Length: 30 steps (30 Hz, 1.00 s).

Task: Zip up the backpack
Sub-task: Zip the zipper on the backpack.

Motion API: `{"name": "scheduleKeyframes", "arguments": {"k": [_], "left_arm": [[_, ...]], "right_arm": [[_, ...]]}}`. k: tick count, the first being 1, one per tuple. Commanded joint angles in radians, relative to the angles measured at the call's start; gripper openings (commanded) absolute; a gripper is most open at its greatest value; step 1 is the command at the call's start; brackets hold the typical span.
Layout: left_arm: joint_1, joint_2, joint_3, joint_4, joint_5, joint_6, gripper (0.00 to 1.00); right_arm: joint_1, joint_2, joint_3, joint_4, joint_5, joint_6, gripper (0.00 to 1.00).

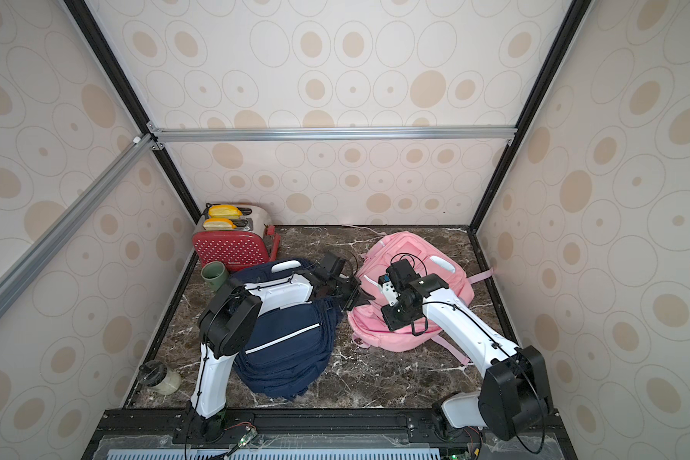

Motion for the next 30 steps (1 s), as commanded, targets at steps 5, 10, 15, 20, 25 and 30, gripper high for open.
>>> {"name": "scheduleKeyframes", "arguments": {"k": [5,10,15,20,25,30], "left_arm": [[0.083,-0.072,-0.096,-0.06,-0.054,0.083,0.0],[0.195,-0.079,-0.04,-0.167,-0.024,0.201,0.0],[0.261,-0.09,-0.025,-0.128,0.022,0.185,0.0],[0.279,-0.084,0.022,-0.121,0.092,0.192,0.0],[0.278,-0.121,0.005,-0.12,0.178,0.238,0.0],[0.278,-0.175,-0.067,-0.095,0.22,0.264,0.0]], "right_arm": [[-0.122,0.009,-0.028,-0.051,0.117,-0.086,0.0],[-0.183,0.032,-0.005,-0.09,0.158,-0.159,0.0],[-0.183,0.03,-0.007,-0.114,0.167,-0.185,0.0],[-0.224,0.053,-0.003,-0.087,0.289,-0.216,0.0],[-0.321,0.201,0.083,-0.045,0.354,-0.241,0.0],[-0.428,0.309,0.152,0.118,0.41,-0.293,0.0]]}}
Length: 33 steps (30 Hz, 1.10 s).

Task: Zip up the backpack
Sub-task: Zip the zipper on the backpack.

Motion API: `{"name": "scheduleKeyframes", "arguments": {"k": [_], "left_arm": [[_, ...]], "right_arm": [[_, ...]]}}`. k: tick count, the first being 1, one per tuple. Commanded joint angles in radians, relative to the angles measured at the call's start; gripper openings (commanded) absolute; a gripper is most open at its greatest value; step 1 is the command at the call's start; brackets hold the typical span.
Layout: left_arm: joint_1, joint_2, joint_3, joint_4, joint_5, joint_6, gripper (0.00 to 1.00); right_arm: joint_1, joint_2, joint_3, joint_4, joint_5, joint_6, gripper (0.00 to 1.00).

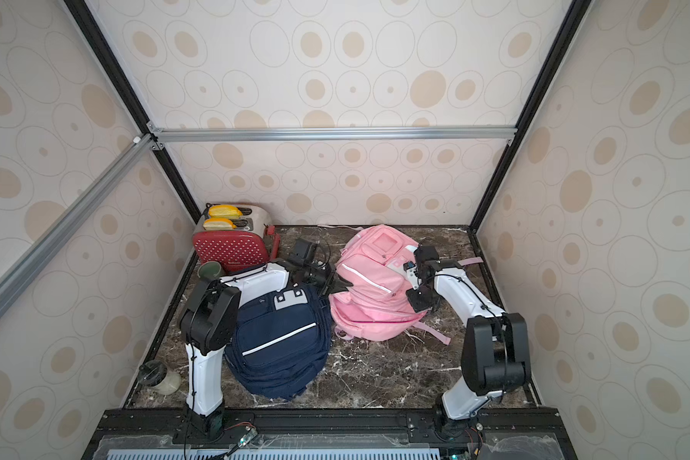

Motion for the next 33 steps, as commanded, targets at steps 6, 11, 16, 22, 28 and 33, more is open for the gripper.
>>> {"name": "scheduleKeyframes", "arguments": {"k": [6,11,16,22,28,33], "left_arm": [[0.024,-0.111,-0.03,-0.015,0.044,0.068,0.0],[-0.037,-0.084,0.031,-0.027,0.064,0.091,0.58],[-0.009,-0.088,0.22,-0.594,-0.031,0.556,0.82],[0.109,-0.033,0.386,-0.86,-0.329,0.826,0.83],[0.124,0.224,0.689,-0.811,-0.385,0.844,0.79],[0.124,0.334,0.727,-0.629,-0.384,0.76,0.74]], "right_arm": [[-0.179,0.177,0.194,0.015,0.137,0.015,0.0],[-0.18,0.166,0.202,-0.033,0.085,0.096,0.32],[-0.178,0.068,0.203,-0.199,-0.072,0.261,0.45],[-0.121,-0.045,0.123,-0.099,-0.419,0.507,0.54],[-0.1,-0.002,0.044,0.004,-0.506,0.662,0.61],[-0.058,0.012,0.009,0.03,-0.518,0.716,0.62]]}}
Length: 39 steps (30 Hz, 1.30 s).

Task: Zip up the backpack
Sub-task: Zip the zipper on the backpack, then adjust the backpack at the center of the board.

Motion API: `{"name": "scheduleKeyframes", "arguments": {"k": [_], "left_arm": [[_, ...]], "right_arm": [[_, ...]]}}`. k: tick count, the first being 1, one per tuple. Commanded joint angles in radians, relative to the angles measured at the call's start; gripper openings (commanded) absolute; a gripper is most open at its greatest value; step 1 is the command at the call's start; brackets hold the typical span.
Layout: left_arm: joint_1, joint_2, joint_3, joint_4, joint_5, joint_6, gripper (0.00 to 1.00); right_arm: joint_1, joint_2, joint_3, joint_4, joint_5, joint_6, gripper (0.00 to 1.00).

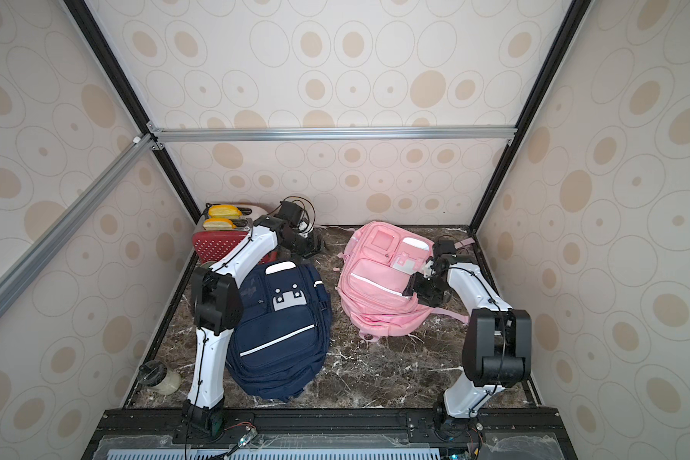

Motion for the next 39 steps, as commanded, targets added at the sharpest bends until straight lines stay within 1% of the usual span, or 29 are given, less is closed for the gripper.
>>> {"name": "scheduleKeyframes", "arguments": {"k": [1,4,8,13,18,20,23,27,29,31,35,36,38,39], "left_arm": [[-0.011,0.055,0.01,0.119,-0.016,-0.034,0.73],[-0.02,0.106,0.023,0.23,-0.017,-0.073,0.73],[-0.04,0.163,0.041,0.334,0.011,-0.11,0.73],[-0.07,0.177,0.041,0.375,-0.043,-0.041,0.73],[-0.072,0.176,0.053,0.361,-0.114,0.075,0.71],[-0.078,0.171,0.054,0.401,-0.106,0.112,0.7],[-0.086,0.201,0.102,0.413,-0.07,0.115,0.69],[-0.102,0.237,0.122,0.429,-0.044,0.097,0.59],[-0.116,0.248,0.12,0.456,-0.031,0.083,0.58],[-0.126,0.268,0.139,0.468,-0.028,0.064,0.51],[-0.132,0.3,0.144,0.532,-0.012,-0.01,0.28],[-0.131,0.307,0.148,0.537,-0.002,-0.019,0.21],[-0.132,0.307,0.141,0.535,0.0,-0.021,0.02],[-0.131,0.297,0.128,0.536,0.001,-0.017,0.0]], "right_arm": [[0.032,-0.007,-0.042,0.05,-0.049,0.1,0.62],[0.031,0.004,-0.102,0.089,-0.048,0.112,0.61],[0.021,0.043,-0.125,0.072,-0.013,0.038,0.6],[-0.019,0.116,-0.114,0.045,0.022,-0.05,0.55],[-0.06,0.132,-0.121,0.029,0.096,-0.156,0.54],[-0.07,0.146,-0.117,0.029,0.093,-0.191,0.54],[-0.073,0.168,-0.101,0.029,0.095,-0.23,0.53],[-0.081,0.186,-0.072,0.03,0.121,-0.297,0.51],[-0.087,0.197,-0.058,0.029,0.114,-0.323,0.5],[-0.087,0.208,-0.046,0.027,0.106,-0.345,0.49],[-0.088,0.218,-0.039,0.029,0.112,-0.361,0.48],[-0.087,0.221,-0.038,0.029,0.116,-0.366,0.48],[-0.088,0.226,-0.03,0.027,0.124,-0.371,0.48],[-0.088,0.231,-0.026,0.027,0.132,-0.371,0.48]]}}
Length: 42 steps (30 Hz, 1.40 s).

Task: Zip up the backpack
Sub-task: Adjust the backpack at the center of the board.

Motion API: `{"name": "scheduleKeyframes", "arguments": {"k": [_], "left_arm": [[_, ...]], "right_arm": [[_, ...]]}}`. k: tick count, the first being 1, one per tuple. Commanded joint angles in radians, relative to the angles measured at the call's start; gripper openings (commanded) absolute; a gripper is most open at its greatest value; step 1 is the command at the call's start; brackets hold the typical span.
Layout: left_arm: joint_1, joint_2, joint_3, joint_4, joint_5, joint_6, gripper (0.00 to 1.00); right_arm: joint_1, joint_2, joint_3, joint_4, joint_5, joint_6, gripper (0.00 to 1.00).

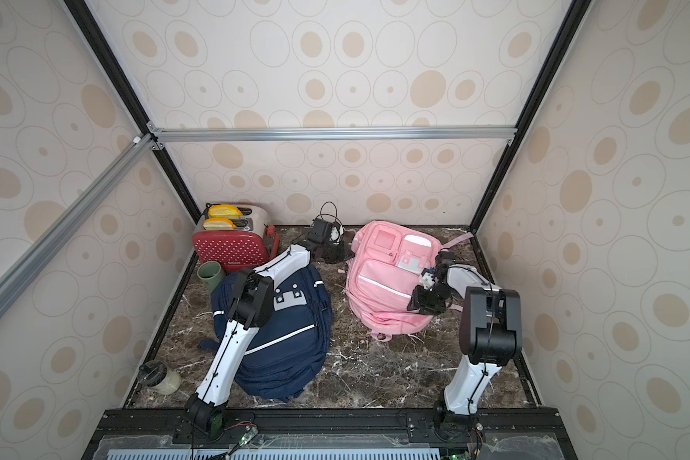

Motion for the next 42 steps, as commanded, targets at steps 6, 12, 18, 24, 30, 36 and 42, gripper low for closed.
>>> {"name": "scheduleKeyframes", "arguments": {"k": [6,12,18,24,30,36,42], "left_arm": [[-0.014,-0.115,-0.164,0.025,0.02,0.031,0.0],[-0.015,-0.292,-0.39,0.07,0.012,0.024,0.0],[-0.03,-0.437,-0.538,0.084,0.024,-0.03,0.0],[-0.093,-0.52,-0.58,0.048,0.033,-0.088,0.0],[-0.062,-0.498,-0.589,-0.02,-0.078,-0.056,0.0],[0.017,-0.382,-0.38,-0.133,-0.18,0.057,0.35],[0.02,-0.259,-0.212,-0.096,-0.15,0.09,0.61]], "right_arm": [[-0.014,0.116,0.058,0.018,0.16,-0.046,0.48],[-0.074,0.192,0.169,-0.004,0.185,-0.045,0.49],[-0.098,0.321,0.4,-0.081,0.213,-0.077,0.53],[-0.111,0.455,0.657,-0.154,0.205,-0.06,0.54],[-0.124,0.425,0.66,-0.227,0.262,-0.031,0.54],[-0.087,0.091,0.331,-0.121,0.174,0.075,0.56],[0.096,-0.187,0.22,-0.112,0.181,0.186,0.61]]}}
